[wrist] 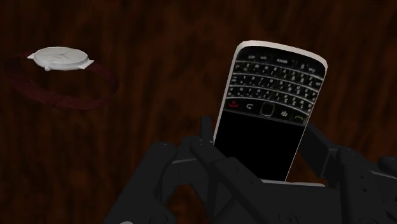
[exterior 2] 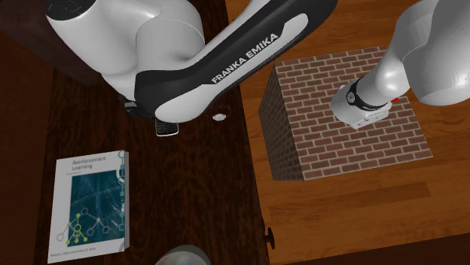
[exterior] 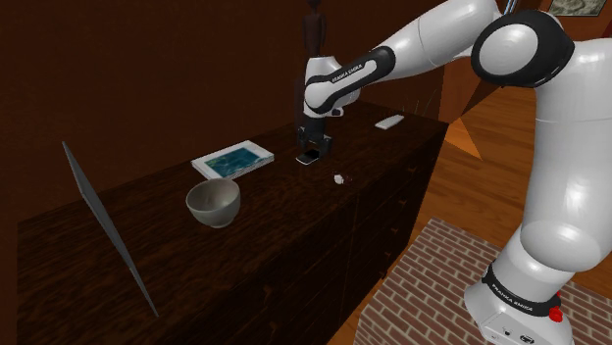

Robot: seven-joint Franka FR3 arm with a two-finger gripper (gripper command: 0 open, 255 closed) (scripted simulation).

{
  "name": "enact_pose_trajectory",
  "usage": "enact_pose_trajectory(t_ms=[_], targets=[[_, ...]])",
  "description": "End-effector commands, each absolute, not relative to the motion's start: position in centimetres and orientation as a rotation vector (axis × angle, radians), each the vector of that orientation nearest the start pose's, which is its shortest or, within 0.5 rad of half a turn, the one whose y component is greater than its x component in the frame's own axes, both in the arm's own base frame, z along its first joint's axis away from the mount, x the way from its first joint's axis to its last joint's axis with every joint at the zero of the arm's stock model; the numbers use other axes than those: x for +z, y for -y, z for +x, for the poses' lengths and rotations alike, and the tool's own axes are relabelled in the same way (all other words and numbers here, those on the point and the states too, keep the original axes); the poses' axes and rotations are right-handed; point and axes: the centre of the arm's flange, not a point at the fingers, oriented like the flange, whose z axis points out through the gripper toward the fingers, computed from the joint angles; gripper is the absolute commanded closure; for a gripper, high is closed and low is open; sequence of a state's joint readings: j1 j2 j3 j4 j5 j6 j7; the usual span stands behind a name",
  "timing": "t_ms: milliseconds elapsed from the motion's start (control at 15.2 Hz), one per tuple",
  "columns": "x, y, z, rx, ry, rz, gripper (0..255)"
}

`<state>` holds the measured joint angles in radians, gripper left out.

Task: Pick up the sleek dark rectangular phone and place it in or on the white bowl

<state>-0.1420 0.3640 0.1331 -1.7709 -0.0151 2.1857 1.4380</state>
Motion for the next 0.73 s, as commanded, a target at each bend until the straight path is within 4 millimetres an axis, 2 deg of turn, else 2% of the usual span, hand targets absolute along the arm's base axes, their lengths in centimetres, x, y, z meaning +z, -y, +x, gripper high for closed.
enact_pose_trajectory(t_ms=[0,660], targets=[[37.3,1.4,65.1,-0.028,-2.041,-2.307,255],[42.6,1.4,65.1,-0.028,-2.041,-2.307,255]])
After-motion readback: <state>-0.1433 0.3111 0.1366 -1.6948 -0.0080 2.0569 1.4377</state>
